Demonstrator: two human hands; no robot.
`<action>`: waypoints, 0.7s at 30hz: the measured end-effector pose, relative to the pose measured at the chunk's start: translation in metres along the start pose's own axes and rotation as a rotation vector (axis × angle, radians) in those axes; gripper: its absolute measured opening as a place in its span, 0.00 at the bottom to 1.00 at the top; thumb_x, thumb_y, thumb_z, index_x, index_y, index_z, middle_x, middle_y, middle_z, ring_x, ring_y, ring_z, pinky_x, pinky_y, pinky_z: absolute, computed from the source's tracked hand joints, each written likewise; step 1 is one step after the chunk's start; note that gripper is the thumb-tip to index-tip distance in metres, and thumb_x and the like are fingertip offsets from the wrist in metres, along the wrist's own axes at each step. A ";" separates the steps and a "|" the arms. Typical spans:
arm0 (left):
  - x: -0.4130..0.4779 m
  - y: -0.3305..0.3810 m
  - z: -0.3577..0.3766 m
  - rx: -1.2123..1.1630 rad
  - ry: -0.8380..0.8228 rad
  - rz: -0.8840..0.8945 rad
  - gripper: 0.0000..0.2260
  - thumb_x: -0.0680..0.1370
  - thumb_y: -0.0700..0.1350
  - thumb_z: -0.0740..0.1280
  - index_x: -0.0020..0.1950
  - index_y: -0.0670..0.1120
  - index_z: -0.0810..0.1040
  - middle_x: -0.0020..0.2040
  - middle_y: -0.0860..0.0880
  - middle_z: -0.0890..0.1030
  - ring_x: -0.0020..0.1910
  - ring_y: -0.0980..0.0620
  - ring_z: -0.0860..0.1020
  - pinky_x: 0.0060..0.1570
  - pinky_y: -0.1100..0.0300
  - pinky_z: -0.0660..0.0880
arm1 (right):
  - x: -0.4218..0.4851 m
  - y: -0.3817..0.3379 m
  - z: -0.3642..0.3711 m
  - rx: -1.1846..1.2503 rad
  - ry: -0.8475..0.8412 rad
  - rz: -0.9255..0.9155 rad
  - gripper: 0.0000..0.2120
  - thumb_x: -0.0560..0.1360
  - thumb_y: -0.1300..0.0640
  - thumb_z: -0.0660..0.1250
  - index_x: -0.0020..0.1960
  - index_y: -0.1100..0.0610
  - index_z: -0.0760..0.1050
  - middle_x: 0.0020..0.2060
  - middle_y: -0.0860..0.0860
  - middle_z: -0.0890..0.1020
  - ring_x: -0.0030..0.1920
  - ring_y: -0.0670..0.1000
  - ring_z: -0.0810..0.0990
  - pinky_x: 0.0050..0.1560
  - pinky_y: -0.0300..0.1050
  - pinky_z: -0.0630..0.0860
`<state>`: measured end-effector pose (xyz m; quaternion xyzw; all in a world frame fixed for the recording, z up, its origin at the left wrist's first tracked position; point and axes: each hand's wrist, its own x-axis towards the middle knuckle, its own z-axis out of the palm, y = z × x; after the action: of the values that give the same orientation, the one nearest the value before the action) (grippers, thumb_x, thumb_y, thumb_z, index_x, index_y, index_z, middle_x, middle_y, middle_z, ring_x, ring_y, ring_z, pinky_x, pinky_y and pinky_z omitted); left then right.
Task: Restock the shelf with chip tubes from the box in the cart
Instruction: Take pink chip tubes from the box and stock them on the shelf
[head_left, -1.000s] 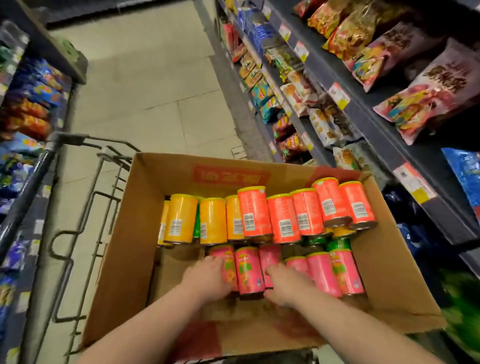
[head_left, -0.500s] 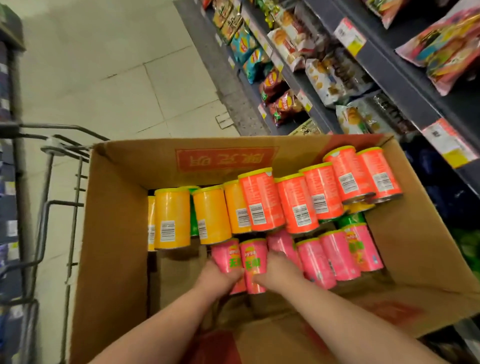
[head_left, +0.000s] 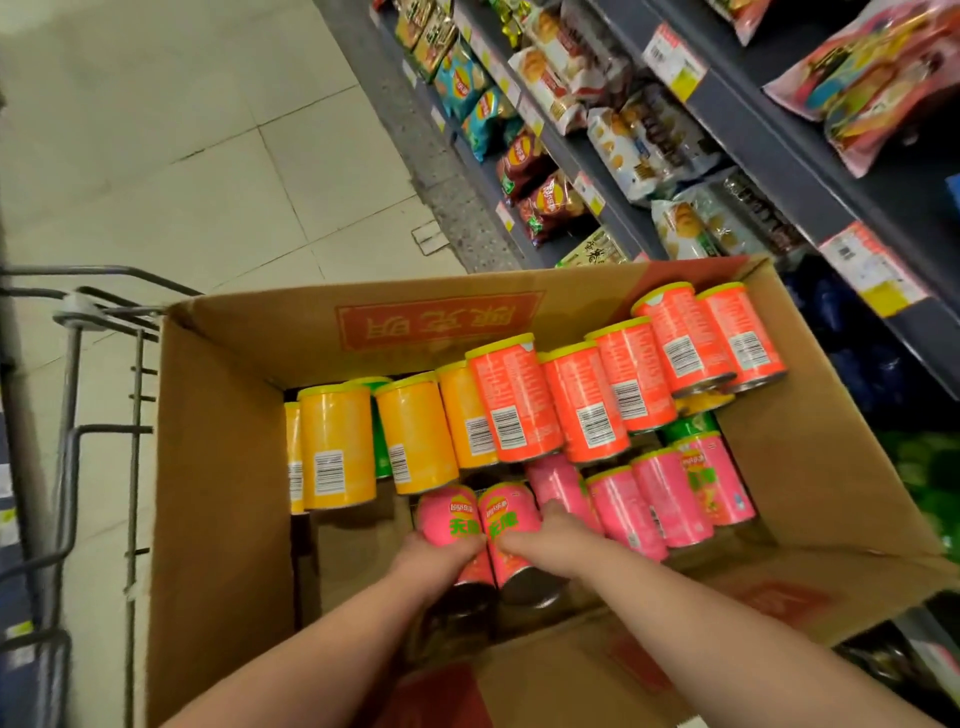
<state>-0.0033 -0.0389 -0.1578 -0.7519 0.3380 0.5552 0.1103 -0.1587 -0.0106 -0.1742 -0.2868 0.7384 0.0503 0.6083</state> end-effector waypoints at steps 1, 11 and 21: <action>-0.003 0.001 0.001 -0.024 -0.025 -0.014 0.42 0.54 0.64 0.73 0.62 0.44 0.75 0.56 0.43 0.81 0.52 0.45 0.81 0.54 0.52 0.78 | -0.005 0.001 -0.006 0.039 -0.014 0.015 0.43 0.65 0.40 0.68 0.73 0.57 0.58 0.64 0.55 0.74 0.61 0.56 0.76 0.59 0.47 0.75; -0.033 0.017 0.018 -0.091 -0.286 0.049 0.21 0.73 0.60 0.68 0.52 0.43 0.78 0.40 0.43 0.83 0.31 0.48 0.79 0.26 0.67 0.67 | -0.063 0.024 -0.061 0.149 0.043 0.103 0.35 0.70 0.43 0.65 0.72 0.55 0.62 0.61 0.54 0.72 0.55 0.55 0.75 0.43 0.44 0.74; -0.066 0.052 0.054 -0.065 -0.426 0.325 0.18 0.75 0.61 0.64 0.56 0.48 0.73 0.41 0.47 0.83 0.32 0.52 0.79 0.24 0.67 0.66 | -0.121 0.062 -0.093 0.397 0.300 0.054 0.41 0.56 0.38 0.68 0.66 0.52 0.68 0.57 0.52 0.79 0.53 0.52 0.80 0.49 0.46 0.79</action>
<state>-0.0878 -0.0232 -0.1060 -0.5572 0.4055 0.7218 0.0639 -0.2583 0.0456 -0.0559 -0.1461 0.8232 -0.1228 0.5348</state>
